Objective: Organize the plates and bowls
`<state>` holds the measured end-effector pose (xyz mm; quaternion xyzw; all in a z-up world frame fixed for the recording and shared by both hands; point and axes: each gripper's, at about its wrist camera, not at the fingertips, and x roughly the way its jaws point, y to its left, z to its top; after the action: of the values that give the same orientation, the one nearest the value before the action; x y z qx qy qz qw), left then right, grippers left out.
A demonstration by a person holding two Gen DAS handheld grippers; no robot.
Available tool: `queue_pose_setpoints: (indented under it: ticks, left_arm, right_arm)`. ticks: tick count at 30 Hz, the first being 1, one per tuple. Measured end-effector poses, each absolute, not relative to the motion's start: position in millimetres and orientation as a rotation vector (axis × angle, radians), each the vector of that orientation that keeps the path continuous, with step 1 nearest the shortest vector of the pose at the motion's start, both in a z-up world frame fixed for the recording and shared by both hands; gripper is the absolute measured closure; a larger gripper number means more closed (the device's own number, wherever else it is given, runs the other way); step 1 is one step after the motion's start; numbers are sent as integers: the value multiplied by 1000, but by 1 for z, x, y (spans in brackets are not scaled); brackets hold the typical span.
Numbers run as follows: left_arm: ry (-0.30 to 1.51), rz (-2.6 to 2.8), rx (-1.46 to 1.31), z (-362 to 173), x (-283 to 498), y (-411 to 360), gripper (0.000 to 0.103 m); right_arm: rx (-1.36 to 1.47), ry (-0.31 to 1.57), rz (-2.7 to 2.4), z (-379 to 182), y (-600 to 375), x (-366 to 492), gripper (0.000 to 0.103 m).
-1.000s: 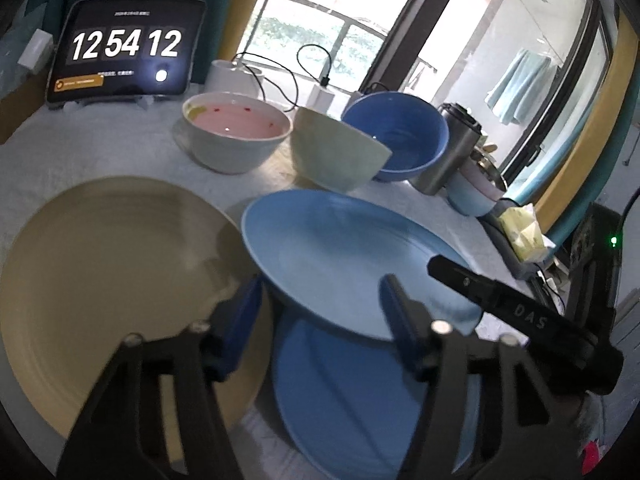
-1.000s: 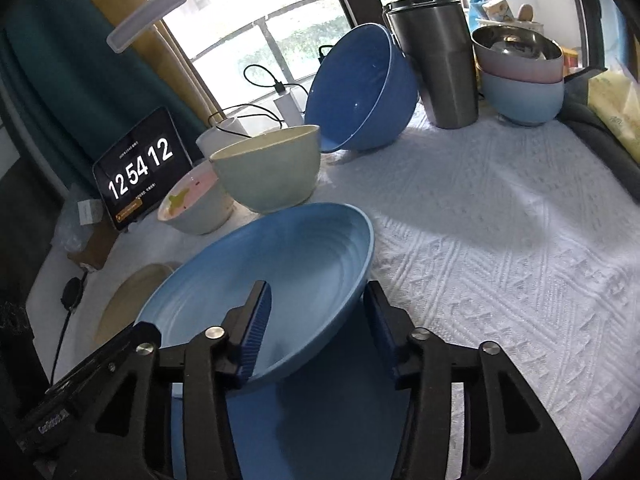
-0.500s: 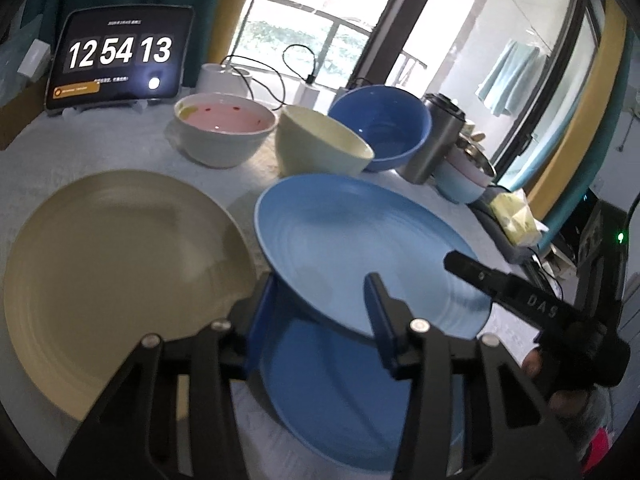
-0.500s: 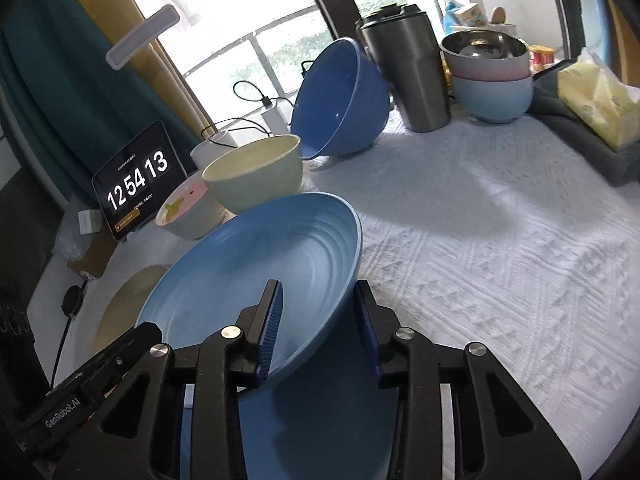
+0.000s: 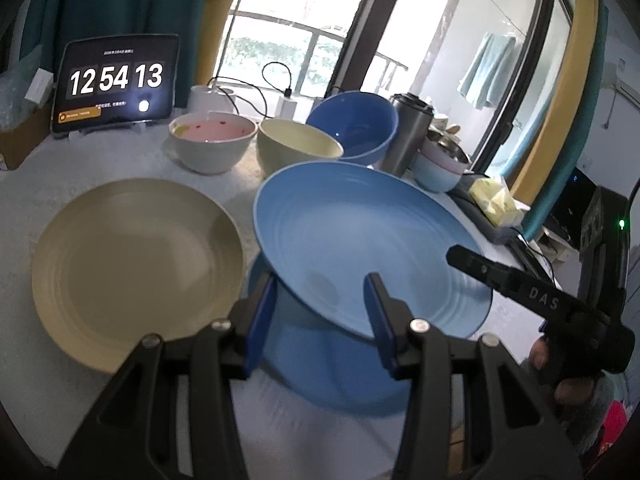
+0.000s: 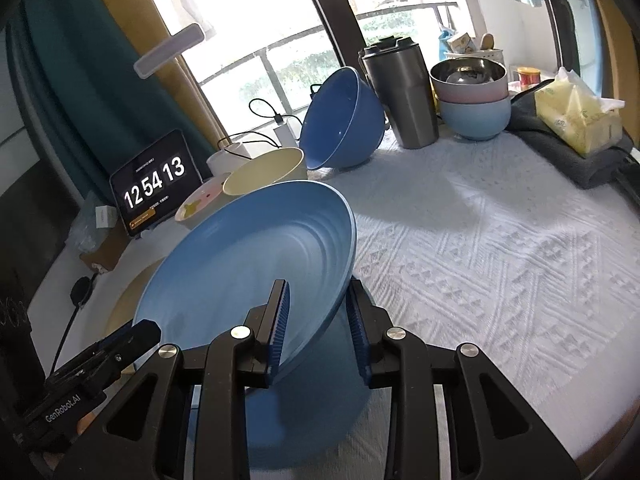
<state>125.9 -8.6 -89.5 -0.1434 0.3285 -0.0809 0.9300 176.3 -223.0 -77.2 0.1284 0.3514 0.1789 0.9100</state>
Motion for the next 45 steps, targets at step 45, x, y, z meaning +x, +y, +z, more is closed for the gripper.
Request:
queue_pose_setpoints:
  ticks: [45]
  left_arm:
    - [847,-205,-202,-126,109,-22,51]
  right_arm:
    - [154,784,223,-99,-232,150,69]
